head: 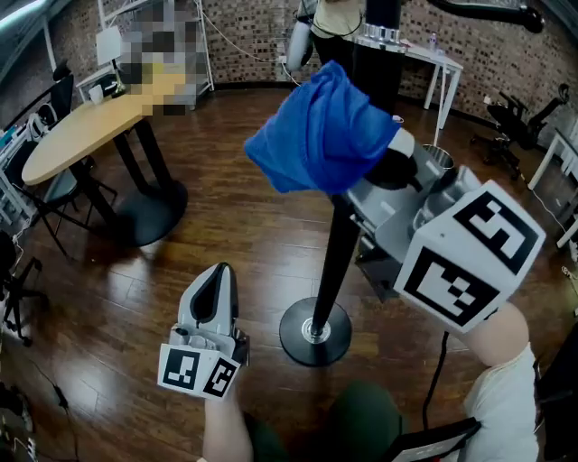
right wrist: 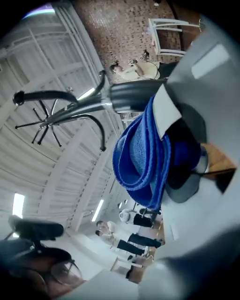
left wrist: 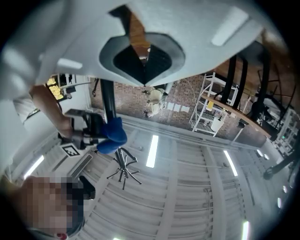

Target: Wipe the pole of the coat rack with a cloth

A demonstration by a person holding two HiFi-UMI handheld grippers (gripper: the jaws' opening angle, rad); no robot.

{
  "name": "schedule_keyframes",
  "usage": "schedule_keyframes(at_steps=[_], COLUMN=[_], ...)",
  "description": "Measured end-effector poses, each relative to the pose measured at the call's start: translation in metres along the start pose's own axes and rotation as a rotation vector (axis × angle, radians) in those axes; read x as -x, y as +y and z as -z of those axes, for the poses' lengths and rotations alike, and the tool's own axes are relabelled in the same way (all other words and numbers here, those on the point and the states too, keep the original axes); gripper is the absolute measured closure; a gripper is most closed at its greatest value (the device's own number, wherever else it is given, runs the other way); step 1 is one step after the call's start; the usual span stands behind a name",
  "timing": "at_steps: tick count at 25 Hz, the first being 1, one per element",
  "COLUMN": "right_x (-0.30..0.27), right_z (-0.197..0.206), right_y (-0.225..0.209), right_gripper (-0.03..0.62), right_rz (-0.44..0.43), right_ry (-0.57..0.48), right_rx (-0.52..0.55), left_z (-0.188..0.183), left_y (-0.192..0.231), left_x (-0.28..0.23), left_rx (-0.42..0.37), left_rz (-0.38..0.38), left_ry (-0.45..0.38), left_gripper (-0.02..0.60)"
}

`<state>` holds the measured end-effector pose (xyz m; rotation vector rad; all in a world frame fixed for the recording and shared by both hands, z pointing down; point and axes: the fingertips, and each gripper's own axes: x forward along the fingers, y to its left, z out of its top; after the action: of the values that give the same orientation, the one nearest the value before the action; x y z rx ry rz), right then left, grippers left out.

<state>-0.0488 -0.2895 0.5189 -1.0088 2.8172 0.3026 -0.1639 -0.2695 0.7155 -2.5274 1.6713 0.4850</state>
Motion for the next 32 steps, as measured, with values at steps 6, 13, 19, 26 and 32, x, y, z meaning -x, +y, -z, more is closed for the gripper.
schedule_keyframes(at_steps=[6, 13, 19, 26, 32], right_x=[-0.010, 0.030, 0.104, 0.165, 0.113], right_z=[0.016, 0.288, 0.607, 0.784, 0.710], right_y=[-0.009, 0.015, 0.050, 0.088, 0.077], right_gripper=[0.496, 0.496, 0.496, 0.496, 0.496], right_rz=[0.102, 0.233, 0.422, 0.416, 0.418], right_ry=[0.071, 0.287, 0.624, 0.972, 0.762], right_rx=[-0.026, -0.087, -0.136, -0.074, -0.222], left_z=[-0.004, -0.004, 0.000, 0.018, 0.035], left_y=[0.006, 0.022, 0.012, 0.012, 0.015], left_x=[0.003, -0.001, 0.005, 0.011, 0.006], left_rx=[0.039, 0.034, 0.032, 0.025, 0.000], left_rz=[0.012, -0.014, -0.012, -0.016, -0.029], left_ry=[-0.019, -0.016, 0.001, 0.015, 0.051], left_gripper=[0.581, 0.581, 0.581, 0.581, 0.581])
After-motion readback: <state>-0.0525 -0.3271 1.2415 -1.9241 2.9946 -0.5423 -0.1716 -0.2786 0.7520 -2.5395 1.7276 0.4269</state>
